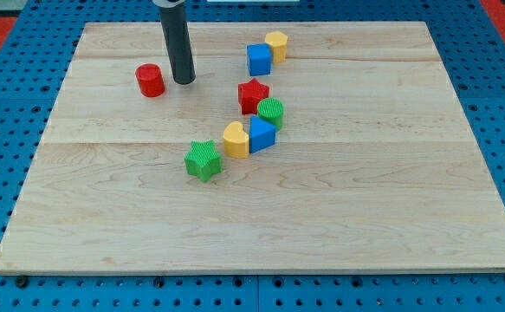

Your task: Move the red circle towards the center left of the board

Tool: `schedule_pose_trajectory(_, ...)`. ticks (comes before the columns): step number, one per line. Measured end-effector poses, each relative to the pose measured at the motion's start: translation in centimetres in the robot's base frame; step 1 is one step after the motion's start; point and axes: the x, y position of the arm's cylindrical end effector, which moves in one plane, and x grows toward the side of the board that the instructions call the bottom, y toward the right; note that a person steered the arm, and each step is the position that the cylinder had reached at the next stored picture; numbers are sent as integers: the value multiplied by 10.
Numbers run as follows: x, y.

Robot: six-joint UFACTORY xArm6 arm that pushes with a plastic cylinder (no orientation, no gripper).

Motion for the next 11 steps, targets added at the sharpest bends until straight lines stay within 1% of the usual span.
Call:
schedule_pose_trajectory(2, -15, -11)
schedule_pose_trajectory(6, -24, -11)
schedule_pose_trajectory(7, -31, -41)
schedule_pose_trajectory(8, 22, -47)
schedule_pose_trajectory(9, 33, -55)
schedule_pose_trajectory(10, 28, 36)
schedule_pose_trajectory(11, 70, 58)
